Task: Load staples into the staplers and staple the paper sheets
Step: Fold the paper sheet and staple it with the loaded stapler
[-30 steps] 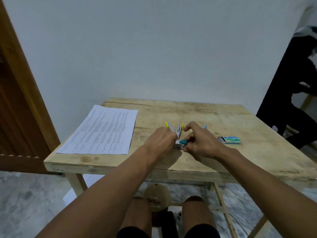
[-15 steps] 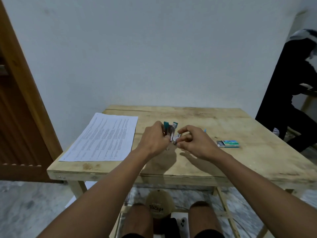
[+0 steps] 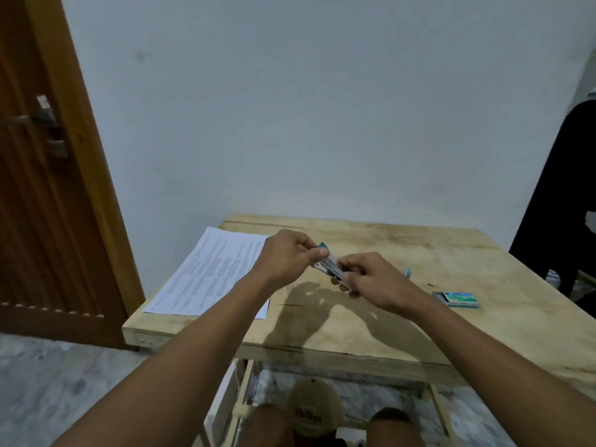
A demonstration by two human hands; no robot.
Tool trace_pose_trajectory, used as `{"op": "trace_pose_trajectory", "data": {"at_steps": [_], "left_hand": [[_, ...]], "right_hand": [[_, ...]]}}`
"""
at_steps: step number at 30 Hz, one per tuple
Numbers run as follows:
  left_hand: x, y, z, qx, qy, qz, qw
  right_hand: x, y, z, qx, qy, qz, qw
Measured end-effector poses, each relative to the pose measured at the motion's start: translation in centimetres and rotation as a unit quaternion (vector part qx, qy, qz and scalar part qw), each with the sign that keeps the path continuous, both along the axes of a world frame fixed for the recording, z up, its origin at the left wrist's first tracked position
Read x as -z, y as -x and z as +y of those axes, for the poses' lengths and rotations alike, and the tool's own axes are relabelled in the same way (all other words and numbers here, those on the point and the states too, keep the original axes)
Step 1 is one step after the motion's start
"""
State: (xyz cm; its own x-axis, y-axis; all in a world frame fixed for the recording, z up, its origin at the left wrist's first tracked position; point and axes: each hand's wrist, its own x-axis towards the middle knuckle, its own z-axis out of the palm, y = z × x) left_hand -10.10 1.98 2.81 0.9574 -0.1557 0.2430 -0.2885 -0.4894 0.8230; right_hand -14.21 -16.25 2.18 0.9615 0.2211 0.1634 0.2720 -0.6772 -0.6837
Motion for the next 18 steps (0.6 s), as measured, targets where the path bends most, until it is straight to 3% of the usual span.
{"op": "trace_pose_trajectory", "data": {"at_steps": [3, 7, 12, 15, 18], "left_hand": [[-0.3, -0.5, 0.7, -0.004, 0.035, 0.039, 0.999], [-1.0, -1.3, 1.4, -0.009, 0.063, 0.059, 0.996], [-1.4, -3.2, 4.4, -0.045, 0.073, 0.081, 0.993], [-0.2, -5.1, 7.8, -0.139, 0.016, 0.060, 0.988], [1.4, -6.9, 11.3, -0.228, -0.096, 0.046, 0.968]], "right_hand": [[-0.5, -0.6, 0.9, -0.021, -0.055, 0.033, 0.998], [-0.7, -2.6, 1.8, -0.033, 0.011, -0.006, 0.999], [-0.5, -6.3, 4.0, -0.039, 0.056, 0.015, 0.998], [0.8, -9.1, 5.8, 0.012, 0.066, 0.063, 0.996], [1.9, -11.2, 7.9, 0.060, 0.078, 0.097, 0.990]]}}
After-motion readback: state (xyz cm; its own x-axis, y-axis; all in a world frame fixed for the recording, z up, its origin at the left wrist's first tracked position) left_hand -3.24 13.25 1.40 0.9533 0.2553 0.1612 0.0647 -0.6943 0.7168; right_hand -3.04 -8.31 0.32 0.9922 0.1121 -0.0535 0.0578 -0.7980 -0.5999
